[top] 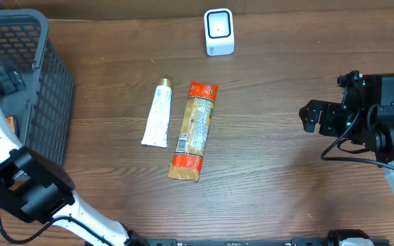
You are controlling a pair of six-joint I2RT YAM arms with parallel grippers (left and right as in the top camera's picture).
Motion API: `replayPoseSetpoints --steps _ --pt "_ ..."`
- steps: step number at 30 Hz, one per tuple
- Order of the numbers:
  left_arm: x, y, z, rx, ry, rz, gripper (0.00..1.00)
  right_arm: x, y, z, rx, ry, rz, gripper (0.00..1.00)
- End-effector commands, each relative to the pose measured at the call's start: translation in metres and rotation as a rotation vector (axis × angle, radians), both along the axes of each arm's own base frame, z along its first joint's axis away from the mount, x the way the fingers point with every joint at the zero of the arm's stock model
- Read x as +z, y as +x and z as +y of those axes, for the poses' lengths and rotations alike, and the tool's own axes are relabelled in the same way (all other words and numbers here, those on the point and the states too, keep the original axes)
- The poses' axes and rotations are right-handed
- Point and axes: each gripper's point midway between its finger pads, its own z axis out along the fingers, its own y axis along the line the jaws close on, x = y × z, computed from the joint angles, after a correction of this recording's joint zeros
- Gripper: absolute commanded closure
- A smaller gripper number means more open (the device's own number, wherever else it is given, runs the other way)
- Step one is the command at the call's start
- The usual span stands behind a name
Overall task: Scan the item barcode
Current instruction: 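Grasp the small orange packet in the basket with the left gripper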
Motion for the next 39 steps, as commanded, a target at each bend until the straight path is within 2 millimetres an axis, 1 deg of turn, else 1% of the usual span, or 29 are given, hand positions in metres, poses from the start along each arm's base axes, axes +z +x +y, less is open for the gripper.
replayPoseSetpoints --steps 1,4,7,11,14,18,19,20,23,24,27,28,29,31,32,33,35,36,38,39 --pt "-0.049 -0.023 0.013 -0.031 0.079 0.154 0.0 0.007 0.003 0.0 0.002 -0.003 -0.025 0.0" --pt "-0.072 -0.034 0.02 0.001 0.102 0.178 0.01 0.007 0.003 0.0 0.002 -0.002 -0.025 0.0" --pt "-0.087 -0.041 0.026 0.019 0.111 0.17 0.0 0.007 0.003 0.0 -0.001 0.0 -0.024 0.0" --pt "-0.096 -0.05 0.038 0.049 0.126 0.153 0.01 0.007 0.003 0.0 -0.001 0.0 -0.023 0.0" --pt "-0.1 -0.058 0.046 0.078 0.129 0.145 0.09 0.007 0.003 0.0 -0.001 0.0 -0.023 0.0" --pt "-0.109 -0.063 0.054 0.113 0.119 0.136 0.11 0.007 0.003 0.0 -0.001 0.0 -0.023 0.0" --pt "-0.113 -0.065 0.055 0.121 0.11 0.138 0.12 0.007 0.003 0.0 -0.001 0.0 -0.023 0.0" --pt "-0.124 -0.067 0.055 0.139 0.089 0.146 0.14 0.007 0.003 0.0 -0.001 0.0 -0.023 0.0" --pt "-0.145 -0.07 0.052 0.155 0.05 0.167 0.16 0.008 0.003 0.002 0.004 0.012 -0.022 0.0" --pt "-0.15 -0.071 0.052 0.158 0.042 0.173 0.2 0.008 0.003 0.002 0.004 0.015 -0.021 0.0" --pt "-0.163 -0.071 0.05 0.173 0.02 0.179 0.38 0.008 0.002 0.003 0.008 0.02 -0.021 0.0" --pt "-0.165 -0.071 0.05 0.178 0.014 0.179 0.46 0.008 0.002 0.003 0.008 0.02 -0.019 0.0" --pt "-0.168 -0.071 0.049 0.177 0.009 0.181 0.58 0.007 0.002 0.003 0.008 0.02 -0.018 0.0" --pt "-0.168 -0.071 0.049 0.181 0.003 0.176 0.77 0.007 0.002 0.003 0.007 0.02 -0.017 0.0" --pt "-0.168 -0.07 0.048 0.19 0.001 0.17 0.89 0.007 0.002 0.003 0.007 0.02 -0.017 0.0" --pt "-0.166 -0.069 0.048 0.199 -0.001 0.16 0.96 0.007 0.002 0.003 0.008 0.02 -0.017 0.0" --pt "-0.159 -0.064 0.047 0.214 -0.007 0.143 0.96 0.007 0.002 0.003 0.008 0.02 -0.018 0.0" --pt "-0.151 -0.06 0.045 0.221 -0.007 0.129 0.96 0.008 0.002 0.003 0.007 0.02 -0.019 0.0" --pt "-0.13 -0.047 0.042 0.215 -0.01 0.081 0.96 0.008 0.002 0.003 0.008 0.02 -0.019 0.0" --pt "-0.113 -0.036 0.037 0.194 -0.015 0.042 0.96 0.008 0.002 0.003 0.008 0.02 -0.019 0.0"
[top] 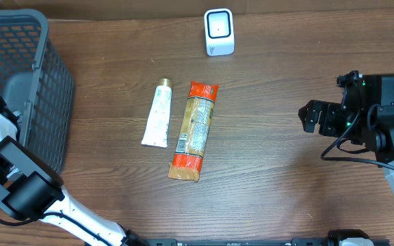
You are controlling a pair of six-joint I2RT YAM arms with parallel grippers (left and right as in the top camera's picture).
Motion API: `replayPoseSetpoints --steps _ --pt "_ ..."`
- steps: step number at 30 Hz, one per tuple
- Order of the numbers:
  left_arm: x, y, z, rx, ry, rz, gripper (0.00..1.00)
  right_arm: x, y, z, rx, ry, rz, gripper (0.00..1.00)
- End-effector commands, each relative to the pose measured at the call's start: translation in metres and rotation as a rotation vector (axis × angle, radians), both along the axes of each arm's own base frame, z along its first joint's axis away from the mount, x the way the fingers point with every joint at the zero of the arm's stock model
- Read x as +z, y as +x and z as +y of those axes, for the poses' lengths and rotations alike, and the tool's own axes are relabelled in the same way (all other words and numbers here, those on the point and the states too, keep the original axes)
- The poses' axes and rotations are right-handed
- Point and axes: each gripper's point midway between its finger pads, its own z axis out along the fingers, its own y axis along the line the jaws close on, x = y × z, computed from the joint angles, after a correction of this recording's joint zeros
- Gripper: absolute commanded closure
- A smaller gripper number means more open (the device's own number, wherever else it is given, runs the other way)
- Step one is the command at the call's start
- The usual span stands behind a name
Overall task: Scan the item barcode
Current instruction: 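Grasp the small orange packet in the basket with the left gripper, then place the orange packet on the table right of the spaghetti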
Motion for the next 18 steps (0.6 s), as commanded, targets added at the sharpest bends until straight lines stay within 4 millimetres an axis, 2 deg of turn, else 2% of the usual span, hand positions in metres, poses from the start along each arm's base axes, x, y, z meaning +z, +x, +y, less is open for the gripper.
replayPoseSetpoints --steps 1,3,7,8,10,12,14,15,18 --pt "0.045 0.037 -0.018 -0.038 -0.028 -0.132 0.96 0.007 0.003 0.001 0.002 0.01 -0.021 0.0" --pt "0.088 0.057 -0.03 -0.092 -0.028 -0.212 0.96 0.007 0.003 0.001 0.002 0.01 -0.021 0.0" --pt "0.205 0.082 -0.07 -0.165 0.004 -0.382 0.96 0.007 0.003 0.001 0.002 0.01 -0.021 0.0" --pt "0.232 0.084 -0.085 -0.19 0.006 -0.419 0.96 0.007 0.003 0.001 0.002 0.01 -0.021 0.0" --pt "0.286 0.085 -0.128 -0.268 -0.012 -0.498 0.96 0.008 0.003 0.001 0.002 0.01 -0.023 0.0" --pt "0.321 0.083 -0.176 -0.366 -0.05 -0.549 0.96 0.008 0.003 0.001 0.002 0.01 -0.025 0.0" --pt "0.334 0.083 -0.226 -0.471 -0.103 -0.561 0.96 0.009 0.004 0.001 0.002 0.01 -0.03 0.0" --pt "0.332 0.085 -0.251 -0.519 -0.139 -0.542 0.96 0.009 0.005 0.001 0.002 0.01 -0.033 0.0" --pt "0.301 0.09 -0.329 -0.663 -0.268 -0.424 0.96 0.01 0.007 0.001 0.002 0.01 -0.043 0.0"
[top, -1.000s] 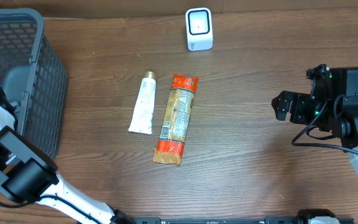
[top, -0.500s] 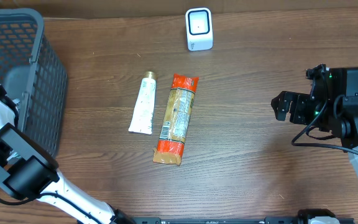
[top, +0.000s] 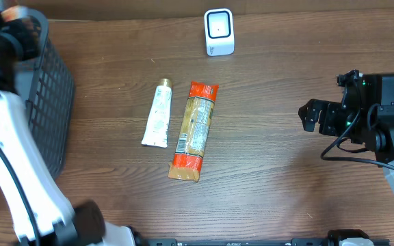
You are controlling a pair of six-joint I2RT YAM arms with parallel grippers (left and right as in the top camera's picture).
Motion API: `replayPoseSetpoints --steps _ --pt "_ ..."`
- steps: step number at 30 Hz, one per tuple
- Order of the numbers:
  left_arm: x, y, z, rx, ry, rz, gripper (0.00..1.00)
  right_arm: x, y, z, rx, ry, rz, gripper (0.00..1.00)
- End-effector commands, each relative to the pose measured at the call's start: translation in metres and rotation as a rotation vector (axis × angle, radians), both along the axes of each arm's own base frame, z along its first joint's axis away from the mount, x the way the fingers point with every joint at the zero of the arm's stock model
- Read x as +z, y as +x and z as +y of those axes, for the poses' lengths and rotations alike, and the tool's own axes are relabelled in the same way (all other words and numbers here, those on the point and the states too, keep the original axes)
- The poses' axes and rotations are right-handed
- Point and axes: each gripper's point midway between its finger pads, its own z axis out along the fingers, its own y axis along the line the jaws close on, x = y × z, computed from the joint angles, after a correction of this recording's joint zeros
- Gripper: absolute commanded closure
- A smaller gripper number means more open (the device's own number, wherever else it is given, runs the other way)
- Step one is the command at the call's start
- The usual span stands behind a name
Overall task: Scan the item barcode
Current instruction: 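Place the orange packet on the table right of the spaghetti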
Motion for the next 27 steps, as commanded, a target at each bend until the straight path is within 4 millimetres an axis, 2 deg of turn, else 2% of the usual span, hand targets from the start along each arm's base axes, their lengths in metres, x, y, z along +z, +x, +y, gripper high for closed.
replayPoseSetpoints --steps 1,5,9,13,15,19,20,23,25,26,27 --pt "-0.068 0.021 -0.086 -0.216 -0.119 0.198 0.96 0.008 0.004 0.001 0.002 0.009 -0.028 0.0" --pt "-0.148 0.022 -0.192 -0.402 -0.169 0.409 0.96 0.008 0.004 0.001 0.003 0.003 -0.029 0.0" --pt "-0.228 0.005 -0.273 -0.508 -0.185 0.596 0.96 0.008 0.004 0.001 0.003 0.005 -0.029 0.0" --pt "-0.288 -0.01 -0.327 -0.579 -0.105 0.706 0.96 0.008 0.003 0.001 0.003 0.005 -0.026 0.0" --pt "-0.309 -0.017 -0.346 -0.606 -0.087 0.746 0.96 0.007 0.003 0.001 0.003 0.004 -0.024 0.0" --pt "-0.333 -0.025 -0.363 -0.601 -0.087 0.795 0.96 0.006 0.001 0.001 0.003 0.004 -0.016 0.0" --pt "-0.338 -0.026 -0.365 -0.603 -0.086 0.804 0.92 0.006 0.001 0.001 0.003 0.004 -0.016 0.0" --pt "-0.346 -0.029 -0.365 -0.601 -0.082 0.829 0.49 0.006 0.001 0.001 0.003 0.004 -0.016 0.0" --pt "-0.346 -0.029 -0.364 -0.603 -0.08 0.83 0.07 0.006 0.001 0.001 0.003 0.004 -0.016 0.0" --pt "-0.345 -0.028 -0.365 -0.604 -0.081 0.825 0.0 0.007 0.002 0.001 0.003 0.004 -0.017 0.0" --pt "-0.341 -0.025 -0.365 -0.604 -0.084 0.816 0.0 0.007 0.002 0.001 0.003 0.004 -0.017 0.0"
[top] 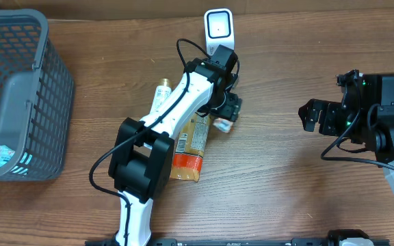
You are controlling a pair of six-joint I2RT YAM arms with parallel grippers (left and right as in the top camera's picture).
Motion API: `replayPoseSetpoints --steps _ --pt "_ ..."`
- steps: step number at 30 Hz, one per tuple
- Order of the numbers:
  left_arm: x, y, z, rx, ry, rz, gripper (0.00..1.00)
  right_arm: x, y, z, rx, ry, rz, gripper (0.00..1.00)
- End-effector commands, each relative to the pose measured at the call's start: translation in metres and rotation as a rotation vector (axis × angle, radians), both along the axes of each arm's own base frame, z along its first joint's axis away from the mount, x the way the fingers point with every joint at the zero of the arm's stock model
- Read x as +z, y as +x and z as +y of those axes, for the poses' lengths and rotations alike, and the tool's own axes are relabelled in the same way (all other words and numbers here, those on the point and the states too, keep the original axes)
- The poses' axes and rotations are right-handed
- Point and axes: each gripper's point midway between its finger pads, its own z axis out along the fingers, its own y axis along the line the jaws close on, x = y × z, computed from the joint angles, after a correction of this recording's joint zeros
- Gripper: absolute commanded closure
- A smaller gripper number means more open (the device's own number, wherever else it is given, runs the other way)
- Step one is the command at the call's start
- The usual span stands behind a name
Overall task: Scan the item barcode
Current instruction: 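Place the orange packet on the table right of the spaghetti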
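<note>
The white barcode scanner [219, 31] stands upright at the back middle of the table. My left arm reaches from the front edge up to it, and the left gripper [226, 116] sits just in front of the scanner, shut on a small white and red item [222, 124]. A white tube [159, 98] and an orange snack pack [186, 154] lie under the arm, partly hidden by it. My right gripper [308, 116] hovers at the right side, open and holding nothing.
A grey wire basket [41, 96] stands at the left edge, with a pale packet [1, 156] lying on its floor. The right arm's body fills the far right of the table.
My left arm was a blur over the basket at the far left; now it stretches across the middle, its gripper in front of the scanner with a small item in it. The right arm is unchanged.
My left arm first stood at the left edge beside the basket. Then it lay low at the basket's near side, and later showed blurred over the basket. Now its gripper holds a small item by the scanner. The tube, the snack pack and the right arm stayed put.
</note>
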Motion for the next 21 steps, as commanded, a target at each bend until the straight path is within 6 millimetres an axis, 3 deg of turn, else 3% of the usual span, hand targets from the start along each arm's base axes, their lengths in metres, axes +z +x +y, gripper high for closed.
replayPoseSetpoints --steps 1,3,6,8,10,13,16,20,21 --pt "0.01 0.011 0.001 0.032 -0.004 -0.024 0.0 0.007 0.002 0.001 0.003 0.005 -0.021 0.0" --pt "0.033 0.022 0.004 0.042 -0.016 -0.05 0.0 0.007 0.003 0.001 0.003 0.005 -0.022 0.0" --pt "0.096 0.049 0.025 0.069 -0.033 -0.146 0.0 0.008 0.003 0.001 0.003 0.005 -0.025 0.0" --pt "0.154 0.07 0.066 0.154 -0.003 -0.253 0.0 0.008 0.003 0.001 0.003 0.005 -0.025 0.0" --pt "0.201 0.081 0.108 0.242 0.027 -0.344 0.0 0.008 0.003 0.001 0.003 0.005 -0.025 0.0" --pt "0.261 0.078 0.202 0.439 0.123 -0.462 0.0 0.008 0.003 0.001 0.003 0.005 -0.025 0.0" --pt "0.284 0.057 0.291 0.645 0.198 -0.475 0.0 0.007 0.003 0.001 0.003 0.005 -0.024 0.0" --pt "0.276 0.023 0.399 0.997 0.195 -0.408 0.0 0.006 0.004 0.001 0.003 0.005 -0.018 0.0" --pt "0.272 0.019 0.414 1.047 0.185 -0.396 0.01 0.005 0.005 0.001 0.003 0.005 -0.015 0.0"
